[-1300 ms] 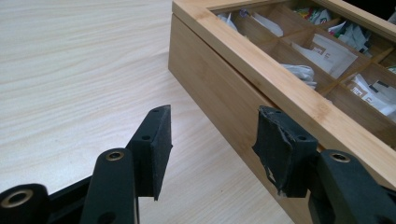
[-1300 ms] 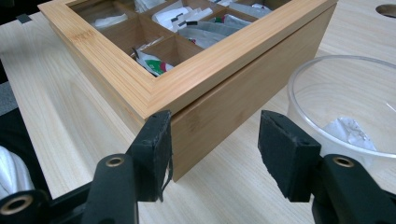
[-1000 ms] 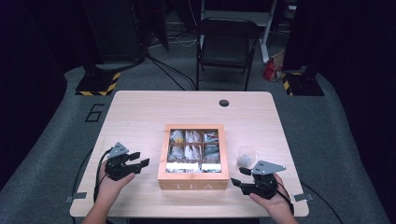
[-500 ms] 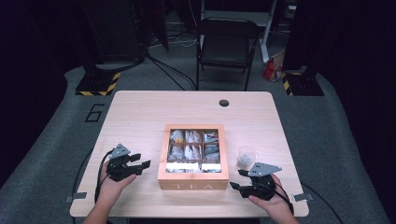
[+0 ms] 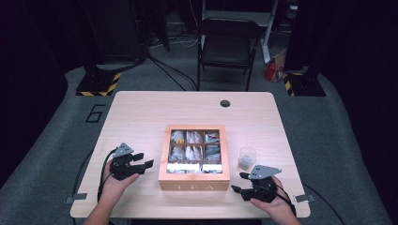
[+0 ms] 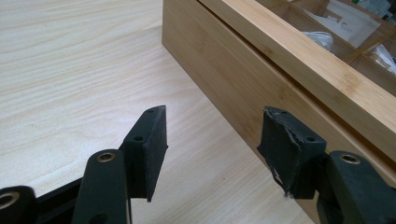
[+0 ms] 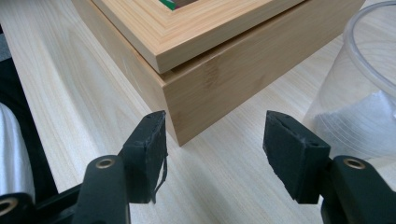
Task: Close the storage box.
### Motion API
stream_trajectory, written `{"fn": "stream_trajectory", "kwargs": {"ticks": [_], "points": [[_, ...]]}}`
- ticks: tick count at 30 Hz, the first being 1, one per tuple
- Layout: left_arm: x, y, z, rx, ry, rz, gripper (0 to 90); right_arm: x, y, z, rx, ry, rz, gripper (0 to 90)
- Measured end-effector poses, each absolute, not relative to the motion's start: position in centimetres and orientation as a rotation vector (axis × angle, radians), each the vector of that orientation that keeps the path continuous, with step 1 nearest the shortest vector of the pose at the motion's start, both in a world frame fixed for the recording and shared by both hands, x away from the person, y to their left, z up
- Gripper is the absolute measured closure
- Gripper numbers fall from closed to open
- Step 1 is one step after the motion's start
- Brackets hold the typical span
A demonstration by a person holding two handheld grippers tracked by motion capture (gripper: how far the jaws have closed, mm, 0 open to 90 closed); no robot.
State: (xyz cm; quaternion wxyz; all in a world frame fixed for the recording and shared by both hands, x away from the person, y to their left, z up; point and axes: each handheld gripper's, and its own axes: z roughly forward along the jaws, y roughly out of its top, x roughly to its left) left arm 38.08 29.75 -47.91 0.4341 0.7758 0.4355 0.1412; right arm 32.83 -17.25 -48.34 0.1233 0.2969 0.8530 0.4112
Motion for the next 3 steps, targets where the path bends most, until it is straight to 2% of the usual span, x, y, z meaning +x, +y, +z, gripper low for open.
{"fn": "stream_trajectory", "kwargs": {"ticks": [3], "points": [[37.99,29.83,-47.8,1.93,1.08,0.357,41.3,32.8,-17.26,-48.27,0.853,2.486,1.19,39.2]]}}
